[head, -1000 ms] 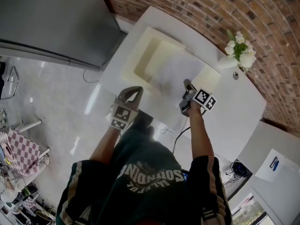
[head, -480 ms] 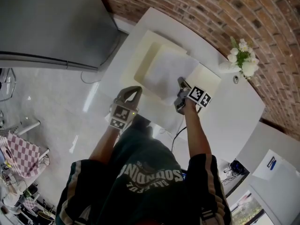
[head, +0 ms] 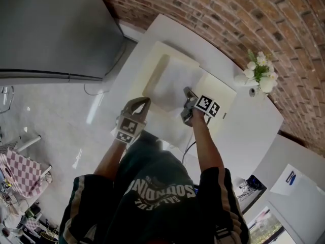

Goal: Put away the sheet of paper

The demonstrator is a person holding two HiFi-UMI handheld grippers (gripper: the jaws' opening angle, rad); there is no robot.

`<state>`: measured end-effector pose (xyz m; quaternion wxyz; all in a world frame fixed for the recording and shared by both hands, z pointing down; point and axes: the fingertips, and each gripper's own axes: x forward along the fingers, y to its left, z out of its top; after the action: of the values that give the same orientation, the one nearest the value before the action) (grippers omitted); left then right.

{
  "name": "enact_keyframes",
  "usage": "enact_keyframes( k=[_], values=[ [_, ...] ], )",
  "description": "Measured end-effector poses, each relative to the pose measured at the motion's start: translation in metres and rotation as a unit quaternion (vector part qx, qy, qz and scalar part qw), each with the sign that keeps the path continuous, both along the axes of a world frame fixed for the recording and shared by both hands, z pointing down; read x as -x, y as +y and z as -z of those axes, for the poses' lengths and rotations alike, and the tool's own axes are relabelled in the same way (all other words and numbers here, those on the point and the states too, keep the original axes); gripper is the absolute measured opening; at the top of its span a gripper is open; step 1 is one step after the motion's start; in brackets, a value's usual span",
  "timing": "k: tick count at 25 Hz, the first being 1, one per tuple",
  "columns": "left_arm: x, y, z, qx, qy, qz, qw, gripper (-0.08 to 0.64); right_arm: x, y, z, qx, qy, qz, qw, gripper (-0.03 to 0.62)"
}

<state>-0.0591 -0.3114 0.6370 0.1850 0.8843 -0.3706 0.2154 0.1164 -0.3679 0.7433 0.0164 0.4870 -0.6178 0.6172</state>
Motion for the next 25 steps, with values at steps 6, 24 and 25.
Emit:
enact_keyframes(
  k=[6,24,25],
  values=[
    [0.008,-0.008,-0.004,0.006,-0.002,0.006,1.0000,0.010,0.021,-0.012,-0.007,0.011,-0.023,-0.008,1.000,0.002],
    [0.010,-0.009,-0.006,0.013,-0.002,-0.006,0.9999,0.009,0.037,0.001,-0.019,0.026,0.066,0.096,0.993,0.154],
    [0.007,-0.010,-0.006,0.012,-0.001,-0.009,0.9999,0.009,0.031,0.004,-0.016,0.024,0.077,0.095,0.992,0.155]
  ],
)
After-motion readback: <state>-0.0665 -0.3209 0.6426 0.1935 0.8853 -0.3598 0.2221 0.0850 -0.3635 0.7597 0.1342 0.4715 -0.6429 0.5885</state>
